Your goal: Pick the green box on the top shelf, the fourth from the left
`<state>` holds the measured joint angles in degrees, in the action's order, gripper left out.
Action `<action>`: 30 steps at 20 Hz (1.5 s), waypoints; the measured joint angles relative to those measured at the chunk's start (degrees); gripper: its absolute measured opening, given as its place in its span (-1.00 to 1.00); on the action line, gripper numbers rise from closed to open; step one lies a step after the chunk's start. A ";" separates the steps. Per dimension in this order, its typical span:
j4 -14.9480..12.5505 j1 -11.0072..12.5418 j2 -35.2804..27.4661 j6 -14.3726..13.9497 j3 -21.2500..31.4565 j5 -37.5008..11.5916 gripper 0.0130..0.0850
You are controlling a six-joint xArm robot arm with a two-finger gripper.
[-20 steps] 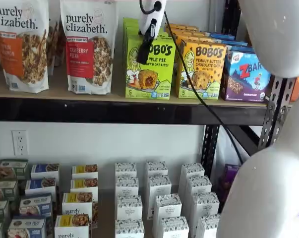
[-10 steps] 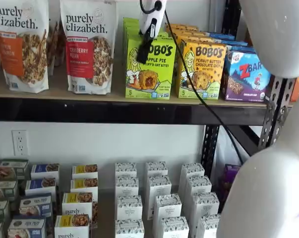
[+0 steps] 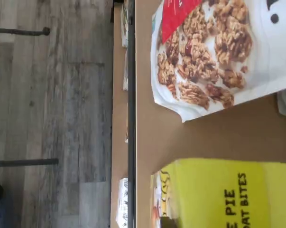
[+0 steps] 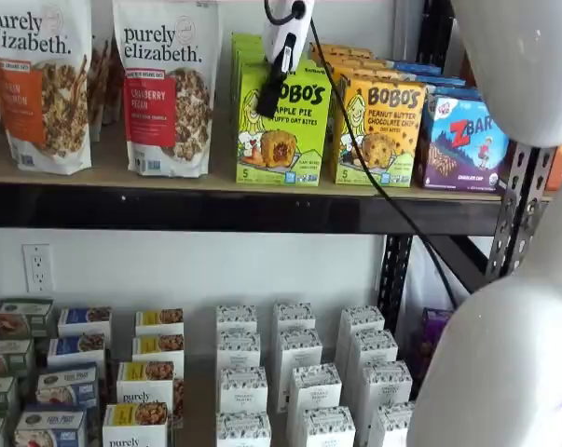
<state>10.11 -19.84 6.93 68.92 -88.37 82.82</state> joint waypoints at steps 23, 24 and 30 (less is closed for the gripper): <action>-0.66 -1.18 3.61 -2.17 -4.16 12.23 -0.56; -0.76 -1.23 4.23 -2.23 -3.77 12.66 -0.56; -0.72 -1.26 7.58 -2.45 -1.48 14.10 -0.56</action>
